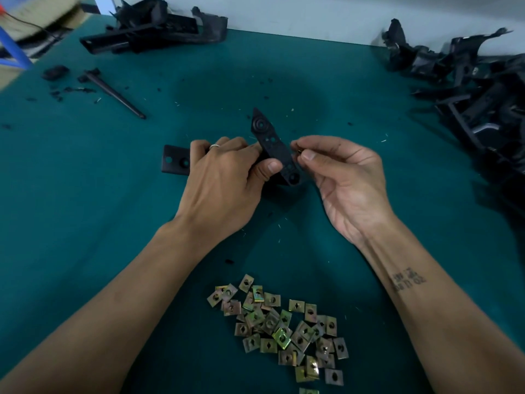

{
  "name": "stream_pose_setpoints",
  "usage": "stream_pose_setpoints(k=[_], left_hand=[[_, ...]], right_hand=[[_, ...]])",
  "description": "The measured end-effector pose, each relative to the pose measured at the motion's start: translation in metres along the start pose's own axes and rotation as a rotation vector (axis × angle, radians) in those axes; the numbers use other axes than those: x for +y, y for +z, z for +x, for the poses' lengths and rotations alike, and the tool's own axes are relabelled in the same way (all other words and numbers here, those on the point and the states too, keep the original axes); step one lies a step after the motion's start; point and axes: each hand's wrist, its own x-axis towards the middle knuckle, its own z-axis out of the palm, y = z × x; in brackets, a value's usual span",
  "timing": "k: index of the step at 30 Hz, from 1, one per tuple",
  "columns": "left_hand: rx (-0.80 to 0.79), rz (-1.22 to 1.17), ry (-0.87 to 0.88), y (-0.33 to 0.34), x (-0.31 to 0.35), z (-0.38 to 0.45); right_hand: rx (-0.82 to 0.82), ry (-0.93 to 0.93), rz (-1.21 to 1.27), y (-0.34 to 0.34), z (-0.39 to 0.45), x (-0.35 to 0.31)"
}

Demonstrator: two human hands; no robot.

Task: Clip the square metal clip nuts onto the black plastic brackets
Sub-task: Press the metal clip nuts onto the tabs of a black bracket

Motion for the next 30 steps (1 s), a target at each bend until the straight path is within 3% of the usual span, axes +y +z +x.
stream_pose_setpoints(k=[14,30], left_hand=[[0.003,-0.018,-0.013,-0.0007,-0.0003,-0.0007],[0.004,0.001,-0.060,-0.0023,0.0003,-0.0004]], right_hand=[[0.083,0.000,-0.092,0.0076,-0.0045,0.0019],[-0.006,-0.025,-0.137,-0.0007,-0.0072,-0.0072]])
